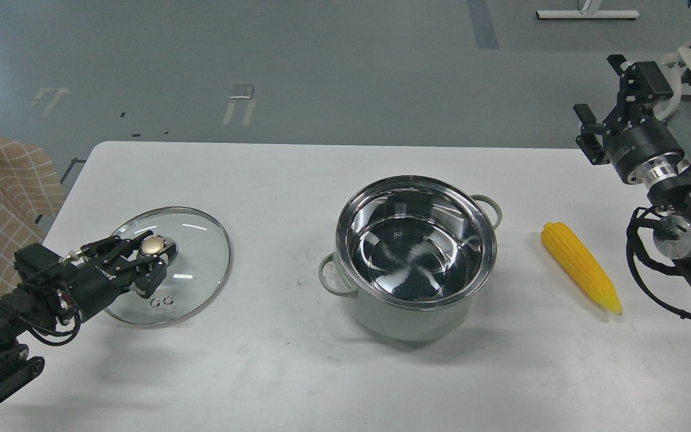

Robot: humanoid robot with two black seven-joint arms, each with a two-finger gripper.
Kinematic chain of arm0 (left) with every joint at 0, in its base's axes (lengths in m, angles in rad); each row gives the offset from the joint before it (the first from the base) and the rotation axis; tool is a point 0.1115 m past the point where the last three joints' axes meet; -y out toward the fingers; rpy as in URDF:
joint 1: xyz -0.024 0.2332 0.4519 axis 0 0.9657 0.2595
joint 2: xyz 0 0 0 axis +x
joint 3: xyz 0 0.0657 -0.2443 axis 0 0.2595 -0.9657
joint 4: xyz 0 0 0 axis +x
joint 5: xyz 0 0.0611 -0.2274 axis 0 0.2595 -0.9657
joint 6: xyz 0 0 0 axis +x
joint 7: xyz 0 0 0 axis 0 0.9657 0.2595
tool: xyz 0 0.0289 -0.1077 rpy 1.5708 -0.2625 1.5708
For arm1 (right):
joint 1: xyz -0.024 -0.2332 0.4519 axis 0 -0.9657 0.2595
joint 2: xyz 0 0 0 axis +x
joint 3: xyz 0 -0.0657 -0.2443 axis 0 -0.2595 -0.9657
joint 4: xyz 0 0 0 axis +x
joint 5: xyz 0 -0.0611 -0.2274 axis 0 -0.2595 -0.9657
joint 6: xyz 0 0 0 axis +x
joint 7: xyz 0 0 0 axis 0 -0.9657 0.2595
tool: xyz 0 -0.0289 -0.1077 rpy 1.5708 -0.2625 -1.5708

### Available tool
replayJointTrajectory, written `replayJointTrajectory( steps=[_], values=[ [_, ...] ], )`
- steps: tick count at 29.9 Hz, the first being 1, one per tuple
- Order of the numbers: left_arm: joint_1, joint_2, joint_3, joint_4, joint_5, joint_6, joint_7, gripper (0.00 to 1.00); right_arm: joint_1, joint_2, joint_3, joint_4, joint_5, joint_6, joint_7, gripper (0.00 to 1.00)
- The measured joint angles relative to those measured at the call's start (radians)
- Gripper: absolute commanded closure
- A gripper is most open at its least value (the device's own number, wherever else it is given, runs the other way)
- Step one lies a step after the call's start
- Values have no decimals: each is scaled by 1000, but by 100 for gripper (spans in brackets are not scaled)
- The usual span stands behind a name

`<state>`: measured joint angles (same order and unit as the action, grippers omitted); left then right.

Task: Open pot and put corn in
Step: 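Release the lid and raise the left arm away from it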

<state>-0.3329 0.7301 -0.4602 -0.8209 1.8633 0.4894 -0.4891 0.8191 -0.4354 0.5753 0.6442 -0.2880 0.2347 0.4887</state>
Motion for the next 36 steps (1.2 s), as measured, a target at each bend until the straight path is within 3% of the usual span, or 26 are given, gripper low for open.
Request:
replayJointTrajectory(
  steps=[15,20,30,36],
  values=[
    [-32,1,-7,-12,-8,-1,0,14,0,-2,0,0,-1,0,0,2],
    [-158,61,-18,-100,-191,-23,1,13,3,-34,-12,1,-24,4,0,1],
    [-534,79,-23,-169,-906,-501,1,12,86,-185,-186,48,-449,6,0,2],
    [-623,-7,-30,-170,-1240,-678,1,9,110,-328,-305,178,-759,6,0,2]
  ],
)
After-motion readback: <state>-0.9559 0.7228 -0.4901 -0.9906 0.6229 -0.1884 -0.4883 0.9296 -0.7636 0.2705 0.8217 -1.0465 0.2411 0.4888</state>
